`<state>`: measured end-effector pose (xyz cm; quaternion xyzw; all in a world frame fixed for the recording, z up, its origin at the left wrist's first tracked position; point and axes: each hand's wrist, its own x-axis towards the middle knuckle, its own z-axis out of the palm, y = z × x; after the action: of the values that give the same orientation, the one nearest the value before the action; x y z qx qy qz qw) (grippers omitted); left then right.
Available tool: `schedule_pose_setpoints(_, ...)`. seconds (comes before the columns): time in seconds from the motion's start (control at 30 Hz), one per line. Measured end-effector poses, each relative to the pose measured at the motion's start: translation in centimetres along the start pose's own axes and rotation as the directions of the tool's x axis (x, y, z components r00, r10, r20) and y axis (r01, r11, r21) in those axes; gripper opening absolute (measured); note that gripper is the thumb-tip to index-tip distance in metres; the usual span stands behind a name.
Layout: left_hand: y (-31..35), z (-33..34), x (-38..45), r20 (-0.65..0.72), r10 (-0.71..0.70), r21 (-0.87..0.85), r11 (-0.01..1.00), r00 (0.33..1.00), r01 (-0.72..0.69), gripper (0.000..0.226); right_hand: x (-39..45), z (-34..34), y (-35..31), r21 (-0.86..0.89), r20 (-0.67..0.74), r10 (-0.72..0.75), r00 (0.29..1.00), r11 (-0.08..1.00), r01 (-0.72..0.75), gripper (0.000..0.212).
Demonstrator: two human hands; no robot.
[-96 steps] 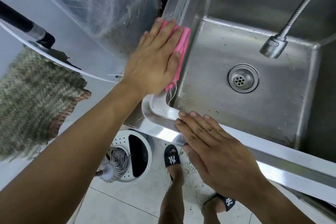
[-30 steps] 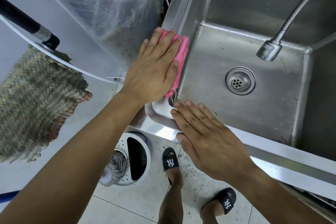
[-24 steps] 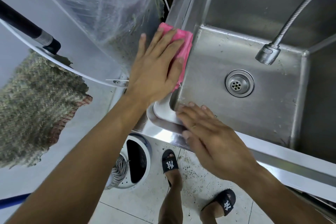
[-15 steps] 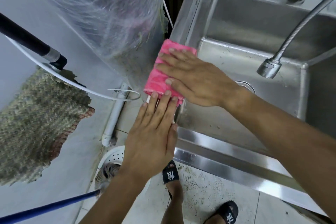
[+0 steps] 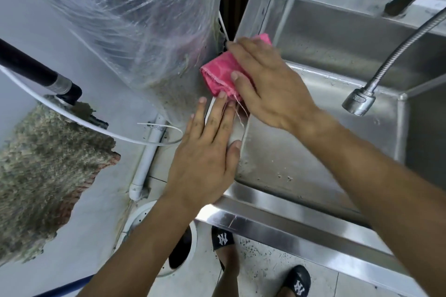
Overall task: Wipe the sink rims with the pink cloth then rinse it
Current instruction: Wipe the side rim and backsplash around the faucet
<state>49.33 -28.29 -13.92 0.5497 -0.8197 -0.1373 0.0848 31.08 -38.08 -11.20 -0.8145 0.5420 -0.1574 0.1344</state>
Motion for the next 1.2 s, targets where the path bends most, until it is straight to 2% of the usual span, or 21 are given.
schedule_pose_setpoints(0.07, 0.0, 0.4, -0.2, -0.024, 0.006, 0.033, 0.999, 1.0, -0.005, 0.064, 1.3, -0.9, 2.2, -0.08, 0.227, -0.266, 0.937, 0.954, 0.29, 0.055)
schedule_pose_setpoints(0.1, 0.1, 0.5, -0.4, -0.034, 0.01, 0.043, 0.999, 0.999, -0.008, 0.065, 1.8, -0.9, 3.1, -0.069, 0.31, -0.322, 0.895, 0.931, 0.359, 0.055)
schedule_pose_setpoints(0.13, 0.1, 0.5, -0.4, -0.04, 0.014, 0.055, 0.998, 0.999, -0.012, 0.065, 2.3, -0.7, 3.7, -0.068, 0.333, -0.343, 0.879, 0.921, 0.385, 0.055)
schedule_pose_setpoints(0.2, 0.1, 0.5, -0.3, -0.041, 0.016, 0.086, 0.996, 0.999, -0.013, 0.065, 2.8, -0.2, 4.3, -0.079, 0.258, -0.292, 0.921, 0.944, 0.321, 0.055)
schedule_pose_setpoints(0.27, 0.3, 0.3, -0.2, -0.027, 0.009, 0.107, 0.994, 1.0, -0.006, 0.065, 3.6, 0.4, 4.3, -0.029, 0.108, -0.111, 0.988, 0.993, 0.114, 0.054)
schedule_pose_setpoints(0.3, 0.4, 0.2, -0.2, -0.019, 0.005, 0.111, 0.994, 1.0, -0.003, 0.065, 4.2, 0.5, 3.9, 0.022, 0.042, 0.019, 0.999, 1.0, -0.02, 0.053)
schedule_pose_setpoints(0.37, 0.6, -0.3, 0.2, 0.0, 0.008, 0.111, 0.994, 1.0, -0.008, 0.065, 5.5, 0.8, 2.4, 0.133, -0.024, 0.258, 0.966, 0.958, -0.253, 0.053)
schedule_pose_setpoints(0.43, 0.9, -0.9, 1.6, 0.029, 0.027, 0.109, 0.994, 0.999, -0.03, 0.064, 6.1, 1.1, 1.3, 0.203, -0.016, 0.37, 0.929, 0.911, -0.359, 0.053)
schedule_pose_setpoints(0.47, 1.0, -1.0, 2.6, 0.045, 0.035, 0.107, 0.993, 0.998, -0.04, 0.064, 6.0, 1.0, 1.3, 0.227, 0.01, 0.37, 0.929, 0.904, -0.363, 0.054)
schedule_pose_setpoints(0.53, 1.0, -1.1, 4.2, 0.068, 0.045, 0.117, 0.992, 0.997, -0.053, 0.065, 5.5, 0.1, 2.6, 0.235, 0.053, 0.272, 0.961, 0.932, -0.276, 0.056)
schedule_pose_setpoints(0.6, 0.9, -0.9, 4.8, 0.056, 0.046, 0.137, 0.989, 0.997, -0.053, 0.065, 5.5, -1.2, 5.4, 0.104, 0.11, 0.044, 0.993, 0.993, -0.055, 0.056)
schedule_pose_setpoints(0.67, 0.9, -0.6, 4.7, 0.022, 0.039, 0.137, 0.99, 0.999, -0.041, 0.063, 6.4, -2.0, 8.0, 0.005, 0.214, -0.176, 0.961, 0.984, 0.18, 0.055)
schedule_pose_setpoints(0.7, 0.9, -0.4, 4.7, 0.009, 0.039, 0.129, 0.991, 0.999, -0.039, 0.063, 6.8, -2.1, 8.7, 0.0, 0.215, -0.211, 0.954, 0.976, 0.216, 0.054)
schedule_pose_setpoints(0.73, 0.9, -0.4, 4.8, -0.002, 0.037, 0.12, 0.992, 0.999, -0.037, 0.062, 7.0, -1.8, 8.8, 0.009, 0.176, -0.199, 0.964, 0.98, 0.2, 0.053)
schedule_pose_setpoints(0.8, 0.9, -0.4, 4.8, -0.013, 0.032, 0.112, 0.993, 0.999, -0.03, 0.061, 6.5, -0.6, 7.4, 0.058, 0.055, -0.058, 0.997, 0.997, 0.054, 0.052)
schedule_pose_setpoints(0.87, 1.0, -0.5, 4.8, -0.007, 0.027, 0.113, 0.993, 1.0, -0.026, 0.061, 4.7, 0.7, 5.3, 0.112, 0.031, 0.068, 0.997, 0.991, -0.071, 0.054)
schedule_pose_setpoints(0.9, 1.0, -0.5, 4.8, -0.002, 0.024, 0.115, 0.993, 1.0, -0.023, 0.061, 3.5, 1.2, 4.7, 0.112, 0.048, 0.053, 0.997, 0.992, -0.058, 0.056)
schedule_pose_setpoints(1.03, 1.1, -0.6, 4.8, 0.009, 0.015, 0.125, 0.992, 1.0, -0.016, 0.062, 3.2, 0.6, 7.2, 0.036, 0.13, -0.19, 0.973, 0.982, 0.186, 0.057)
schedule_pose_setpoints(1.1, 1.1, -0.6, 4.8, 0.009, 0.016, 0.123, 0.992, 1.0, -0.017, 0.062, 5.5, -0.2, 9.1, 0.008, 0.148, -0.155, 0.977, 0.988, 0.156, 0.057)
schedule_pose_setpoints(1.2, 1.2, -0.5, 4.9, 0.0, 0.021, 0.126, 0.992, 1.0, -0.021, 0.062, 9.8, -1.4, 11.1, 0.043, 0.125, 0.018, 0.992, 0.999, -0.023, 0.057)
